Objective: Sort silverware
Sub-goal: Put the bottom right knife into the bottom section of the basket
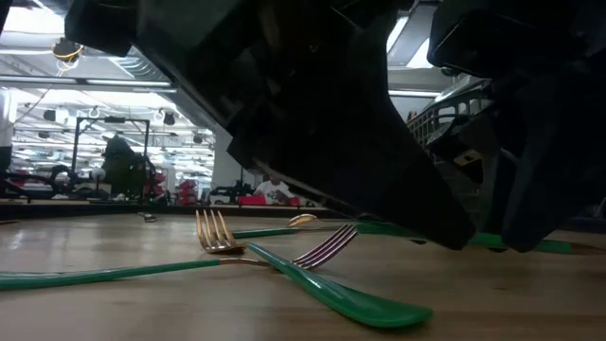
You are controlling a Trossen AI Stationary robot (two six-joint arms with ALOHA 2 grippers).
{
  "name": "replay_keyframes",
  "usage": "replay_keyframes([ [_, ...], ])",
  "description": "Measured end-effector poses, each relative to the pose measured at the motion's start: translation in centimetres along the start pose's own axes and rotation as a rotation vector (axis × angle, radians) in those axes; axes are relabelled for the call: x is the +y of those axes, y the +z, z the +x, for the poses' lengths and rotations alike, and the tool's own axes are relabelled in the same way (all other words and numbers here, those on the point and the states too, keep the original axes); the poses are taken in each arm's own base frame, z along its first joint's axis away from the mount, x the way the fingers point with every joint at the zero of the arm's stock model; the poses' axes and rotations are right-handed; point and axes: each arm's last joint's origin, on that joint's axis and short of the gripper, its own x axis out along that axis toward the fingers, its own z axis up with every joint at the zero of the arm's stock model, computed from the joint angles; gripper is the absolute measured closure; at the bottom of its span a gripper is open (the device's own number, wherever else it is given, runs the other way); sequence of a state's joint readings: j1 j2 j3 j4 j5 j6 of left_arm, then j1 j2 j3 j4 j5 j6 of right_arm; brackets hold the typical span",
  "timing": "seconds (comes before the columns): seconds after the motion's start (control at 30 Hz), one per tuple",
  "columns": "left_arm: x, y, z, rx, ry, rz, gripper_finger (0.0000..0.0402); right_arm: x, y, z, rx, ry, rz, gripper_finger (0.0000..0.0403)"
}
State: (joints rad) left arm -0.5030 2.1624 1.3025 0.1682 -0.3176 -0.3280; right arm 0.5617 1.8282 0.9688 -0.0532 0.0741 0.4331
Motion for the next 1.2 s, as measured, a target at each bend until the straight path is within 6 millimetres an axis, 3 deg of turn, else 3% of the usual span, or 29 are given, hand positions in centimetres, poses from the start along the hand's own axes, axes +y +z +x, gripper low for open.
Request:
replay_keyframes([
  [0.47,0.10,0.02,0.00,-0.007,0.035,0.176,0.0208,0.03,-0.01,0.00,0.007,0.014,0.060,0.0355],
  [1.2,0.74,-0.09,0.17,0.023,0.049,0.175,0.0208,0.03,-0.01,0.00,0.006,0.014,0.086,0.0355],
])
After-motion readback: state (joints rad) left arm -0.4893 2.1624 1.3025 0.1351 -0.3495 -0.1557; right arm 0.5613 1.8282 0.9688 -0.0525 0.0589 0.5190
